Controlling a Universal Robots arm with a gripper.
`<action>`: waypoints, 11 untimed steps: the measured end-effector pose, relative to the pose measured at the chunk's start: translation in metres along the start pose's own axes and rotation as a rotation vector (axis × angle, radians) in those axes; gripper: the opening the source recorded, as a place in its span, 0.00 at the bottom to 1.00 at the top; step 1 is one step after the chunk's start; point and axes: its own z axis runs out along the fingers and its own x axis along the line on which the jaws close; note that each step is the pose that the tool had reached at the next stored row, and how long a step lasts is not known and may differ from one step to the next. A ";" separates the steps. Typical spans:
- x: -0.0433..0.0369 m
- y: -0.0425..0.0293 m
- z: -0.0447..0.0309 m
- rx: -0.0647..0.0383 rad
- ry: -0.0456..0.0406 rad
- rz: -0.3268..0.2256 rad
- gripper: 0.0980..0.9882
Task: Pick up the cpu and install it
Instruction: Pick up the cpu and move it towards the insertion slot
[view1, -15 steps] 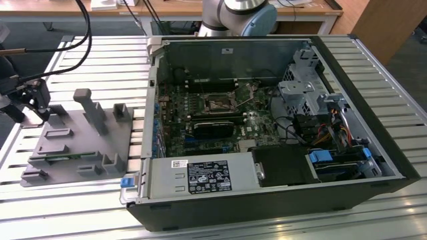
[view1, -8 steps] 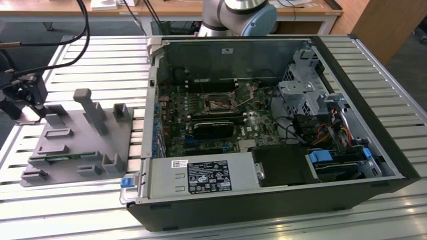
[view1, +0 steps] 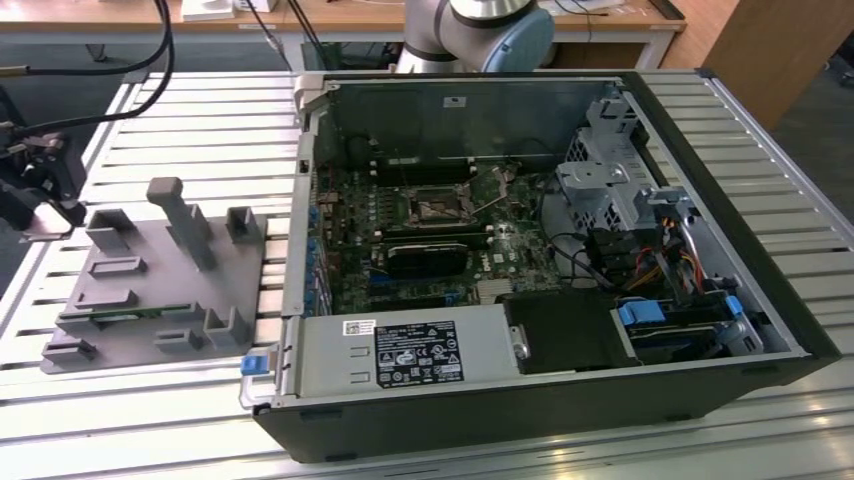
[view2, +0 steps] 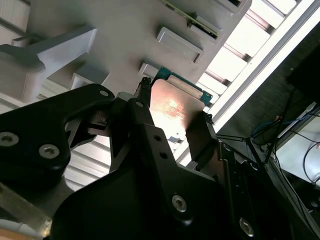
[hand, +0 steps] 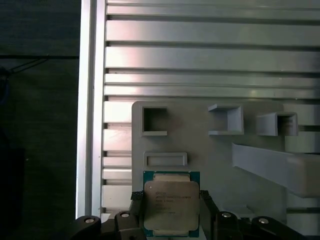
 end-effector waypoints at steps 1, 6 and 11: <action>0.0000 0.0001 -0.0013 0.000 -0.0001 0.000 0.49; -0.0002 0.0004 -0.0081 -0.001 -0.0001 0.000 0.49; -0.0003 0.0008 -0.0158 -0.001 0.0000 0.000 0.49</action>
